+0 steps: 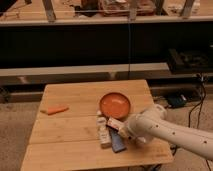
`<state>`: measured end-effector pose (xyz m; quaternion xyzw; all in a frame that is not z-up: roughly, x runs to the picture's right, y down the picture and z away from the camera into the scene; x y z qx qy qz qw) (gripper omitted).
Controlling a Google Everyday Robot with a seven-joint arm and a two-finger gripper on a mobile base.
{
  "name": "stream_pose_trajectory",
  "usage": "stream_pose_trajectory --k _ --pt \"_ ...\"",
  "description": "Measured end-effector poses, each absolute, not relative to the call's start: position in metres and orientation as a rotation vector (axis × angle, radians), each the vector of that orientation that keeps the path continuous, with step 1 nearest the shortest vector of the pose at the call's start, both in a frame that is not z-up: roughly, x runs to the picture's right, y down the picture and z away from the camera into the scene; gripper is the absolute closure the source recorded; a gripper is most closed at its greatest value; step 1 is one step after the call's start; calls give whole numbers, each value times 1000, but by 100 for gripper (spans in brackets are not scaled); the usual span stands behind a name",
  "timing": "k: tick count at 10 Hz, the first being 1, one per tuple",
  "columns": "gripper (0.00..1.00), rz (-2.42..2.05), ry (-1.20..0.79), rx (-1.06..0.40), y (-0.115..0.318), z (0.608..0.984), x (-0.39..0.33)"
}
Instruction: Place the eraser on the white sponge
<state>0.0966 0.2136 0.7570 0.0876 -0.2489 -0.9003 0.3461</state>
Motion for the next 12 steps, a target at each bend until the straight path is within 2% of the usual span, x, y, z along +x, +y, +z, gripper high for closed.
stream_pose_trajectory --k 12 --pt "76 -2354 -653 224 213 762 99"
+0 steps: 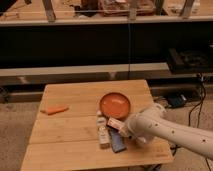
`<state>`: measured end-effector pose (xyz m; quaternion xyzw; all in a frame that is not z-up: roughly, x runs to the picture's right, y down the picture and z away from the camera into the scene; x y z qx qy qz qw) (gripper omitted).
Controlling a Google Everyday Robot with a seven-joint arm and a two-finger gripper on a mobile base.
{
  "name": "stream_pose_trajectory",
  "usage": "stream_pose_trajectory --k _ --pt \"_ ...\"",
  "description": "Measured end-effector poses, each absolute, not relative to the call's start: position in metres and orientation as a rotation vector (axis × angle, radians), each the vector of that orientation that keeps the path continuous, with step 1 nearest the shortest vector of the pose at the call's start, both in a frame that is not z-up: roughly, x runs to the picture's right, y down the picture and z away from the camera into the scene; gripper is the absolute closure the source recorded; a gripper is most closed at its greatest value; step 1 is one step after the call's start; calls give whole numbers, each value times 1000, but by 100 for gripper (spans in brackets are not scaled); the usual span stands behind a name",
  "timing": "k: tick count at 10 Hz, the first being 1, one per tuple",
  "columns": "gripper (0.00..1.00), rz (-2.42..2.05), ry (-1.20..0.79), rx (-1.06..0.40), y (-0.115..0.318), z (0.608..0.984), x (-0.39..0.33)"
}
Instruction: Place the eraser on the white sponge
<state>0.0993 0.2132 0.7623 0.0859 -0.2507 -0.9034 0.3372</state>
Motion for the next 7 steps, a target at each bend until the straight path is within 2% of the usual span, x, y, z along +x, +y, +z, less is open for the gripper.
stream_pose_trajectory --k 7 --pt "76 -2361 -661 224 212 765 102"
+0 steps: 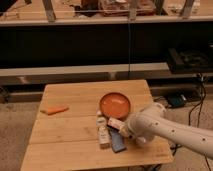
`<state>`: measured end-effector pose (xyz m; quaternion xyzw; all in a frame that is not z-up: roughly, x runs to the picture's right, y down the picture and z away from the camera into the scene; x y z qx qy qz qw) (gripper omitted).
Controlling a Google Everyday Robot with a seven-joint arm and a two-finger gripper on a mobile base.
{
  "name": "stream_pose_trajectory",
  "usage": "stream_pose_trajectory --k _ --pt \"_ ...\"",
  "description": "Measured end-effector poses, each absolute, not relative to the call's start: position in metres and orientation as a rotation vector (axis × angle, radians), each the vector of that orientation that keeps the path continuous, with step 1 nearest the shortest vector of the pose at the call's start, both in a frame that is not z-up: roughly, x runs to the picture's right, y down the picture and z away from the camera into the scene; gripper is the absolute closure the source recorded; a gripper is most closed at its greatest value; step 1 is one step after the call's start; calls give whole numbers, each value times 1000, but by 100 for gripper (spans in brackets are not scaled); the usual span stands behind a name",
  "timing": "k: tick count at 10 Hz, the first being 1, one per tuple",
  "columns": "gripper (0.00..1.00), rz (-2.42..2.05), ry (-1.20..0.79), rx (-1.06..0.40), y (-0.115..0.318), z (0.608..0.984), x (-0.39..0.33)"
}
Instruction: Place the eraser on the white sponge
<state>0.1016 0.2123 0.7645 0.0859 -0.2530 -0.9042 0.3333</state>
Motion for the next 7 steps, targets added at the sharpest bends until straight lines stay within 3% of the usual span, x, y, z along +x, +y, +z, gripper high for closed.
stream_pose_trajectory --k 7 --pt "76 -2379 -669 226 211 767 103"
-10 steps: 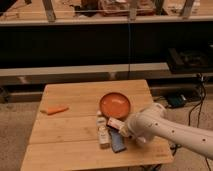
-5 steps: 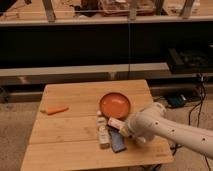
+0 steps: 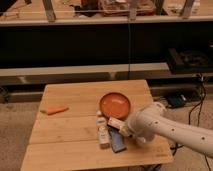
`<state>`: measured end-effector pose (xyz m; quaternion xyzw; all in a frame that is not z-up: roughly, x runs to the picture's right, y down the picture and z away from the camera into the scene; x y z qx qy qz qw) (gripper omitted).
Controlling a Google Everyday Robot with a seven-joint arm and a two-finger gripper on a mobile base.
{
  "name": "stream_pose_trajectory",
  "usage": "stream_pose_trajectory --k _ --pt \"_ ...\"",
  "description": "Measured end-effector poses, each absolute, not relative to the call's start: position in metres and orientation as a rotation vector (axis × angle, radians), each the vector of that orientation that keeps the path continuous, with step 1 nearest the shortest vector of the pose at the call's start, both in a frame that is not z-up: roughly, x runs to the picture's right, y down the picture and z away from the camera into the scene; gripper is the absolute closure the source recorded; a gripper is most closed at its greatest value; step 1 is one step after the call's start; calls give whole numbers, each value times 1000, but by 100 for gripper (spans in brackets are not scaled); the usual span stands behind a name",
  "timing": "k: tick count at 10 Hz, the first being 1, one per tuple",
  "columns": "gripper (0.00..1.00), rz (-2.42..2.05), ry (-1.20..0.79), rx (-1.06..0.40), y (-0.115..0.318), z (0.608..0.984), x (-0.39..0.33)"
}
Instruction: Place the eraser on the white sponge
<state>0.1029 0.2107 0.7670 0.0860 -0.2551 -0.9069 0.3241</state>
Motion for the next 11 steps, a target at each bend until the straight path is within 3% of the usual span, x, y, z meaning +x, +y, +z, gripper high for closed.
stream_pose_trajectory --k 11 --pt "76 -2413 -686 226 210 771 104"
